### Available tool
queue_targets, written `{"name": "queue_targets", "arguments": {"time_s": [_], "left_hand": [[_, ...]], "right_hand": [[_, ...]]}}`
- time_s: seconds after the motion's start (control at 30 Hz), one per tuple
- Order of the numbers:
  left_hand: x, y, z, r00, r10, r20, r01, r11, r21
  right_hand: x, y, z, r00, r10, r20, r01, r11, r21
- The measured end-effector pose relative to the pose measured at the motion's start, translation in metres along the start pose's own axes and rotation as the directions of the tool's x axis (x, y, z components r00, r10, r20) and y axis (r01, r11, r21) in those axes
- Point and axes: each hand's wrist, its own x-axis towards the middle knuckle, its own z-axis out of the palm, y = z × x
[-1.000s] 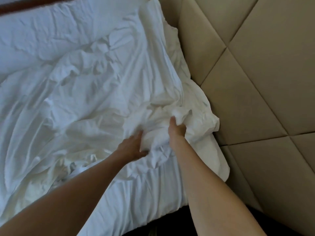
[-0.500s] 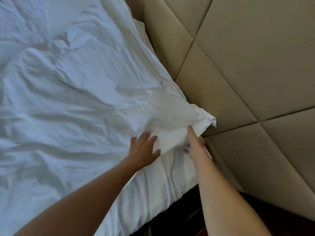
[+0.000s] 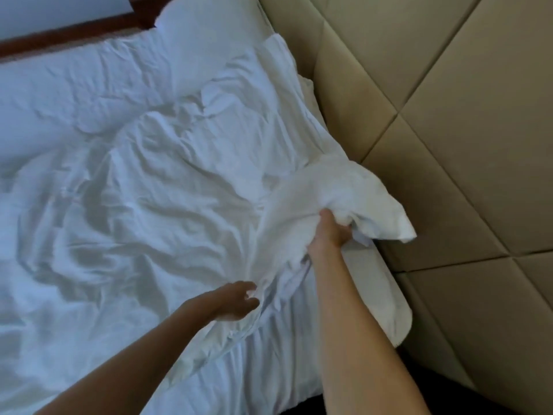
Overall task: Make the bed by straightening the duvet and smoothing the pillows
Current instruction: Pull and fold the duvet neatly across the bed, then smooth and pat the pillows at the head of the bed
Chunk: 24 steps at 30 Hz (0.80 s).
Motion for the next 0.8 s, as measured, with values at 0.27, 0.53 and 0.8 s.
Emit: {"name": "queue_targets", "arguments": {"time_s": [0.27,0.53,0.8], "left_hand": [[-0.174,-0.127,0.023,0.997,-0.010,-0.075,-0.016,0.937,-0.349],[-0.254,-0.287,0.059,0.713,-0.280,-0.643,-0.006,0.914,-0.405],[-0.306,-0.351,0.086,0.056,-0.321,-0.945,0.060,0.946,-0.318]], "right_hand": [[-0.288,0.128,0.098,0.151,0.270,0.951,0.890,0.382,-0.250],[-0.396,0.195,0.070,0.078,0.430,0.900,0.995,-0.088,-0.044],[-0.515,0.248,0.051,0.017,0.381,0.924,1.000,-0.030,-0.006]]}}
